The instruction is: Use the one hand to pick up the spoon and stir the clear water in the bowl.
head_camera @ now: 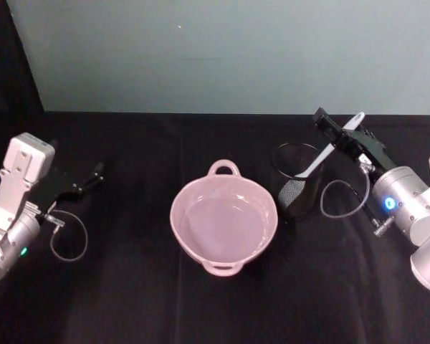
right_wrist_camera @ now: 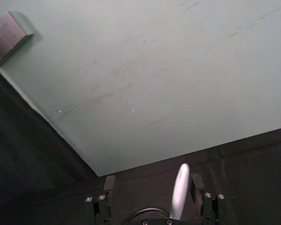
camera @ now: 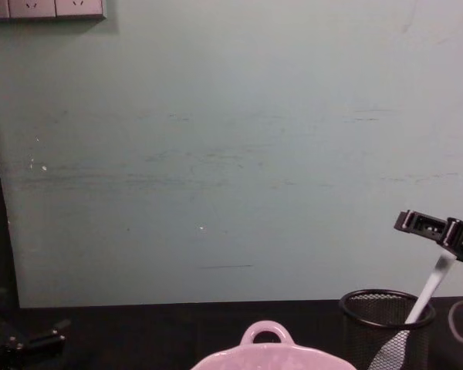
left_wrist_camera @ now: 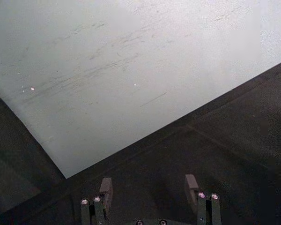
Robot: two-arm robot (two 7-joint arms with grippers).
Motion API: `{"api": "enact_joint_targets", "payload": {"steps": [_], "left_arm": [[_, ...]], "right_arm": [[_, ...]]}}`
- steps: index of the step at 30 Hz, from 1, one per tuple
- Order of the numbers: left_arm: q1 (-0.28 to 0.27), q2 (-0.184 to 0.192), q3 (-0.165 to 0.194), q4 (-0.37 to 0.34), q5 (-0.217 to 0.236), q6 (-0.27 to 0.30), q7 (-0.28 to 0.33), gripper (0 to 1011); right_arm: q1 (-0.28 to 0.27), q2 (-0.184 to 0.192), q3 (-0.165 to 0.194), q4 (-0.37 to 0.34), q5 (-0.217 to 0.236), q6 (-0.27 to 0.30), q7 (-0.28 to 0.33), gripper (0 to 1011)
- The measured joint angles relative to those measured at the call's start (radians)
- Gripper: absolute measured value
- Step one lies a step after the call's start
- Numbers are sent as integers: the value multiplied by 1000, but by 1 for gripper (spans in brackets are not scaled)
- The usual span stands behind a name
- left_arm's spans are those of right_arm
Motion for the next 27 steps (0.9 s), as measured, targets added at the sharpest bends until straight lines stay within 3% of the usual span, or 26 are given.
{"api": "enact_joint_targets", "payload": {"steps": [7,18,27], "left_arm": [[0,0,0,0,0,0,0,1011],[0,0,0,0,0,0,0,1011],[0,0,0,0,0,0,0,1011]], "right_arm": [[-44,28,-12,-62,-3,2,8,1003],[-154,110,-14,-220,-23,32,1,1002],[-178,120,8,-240,-42,30,-26,1002]]}}
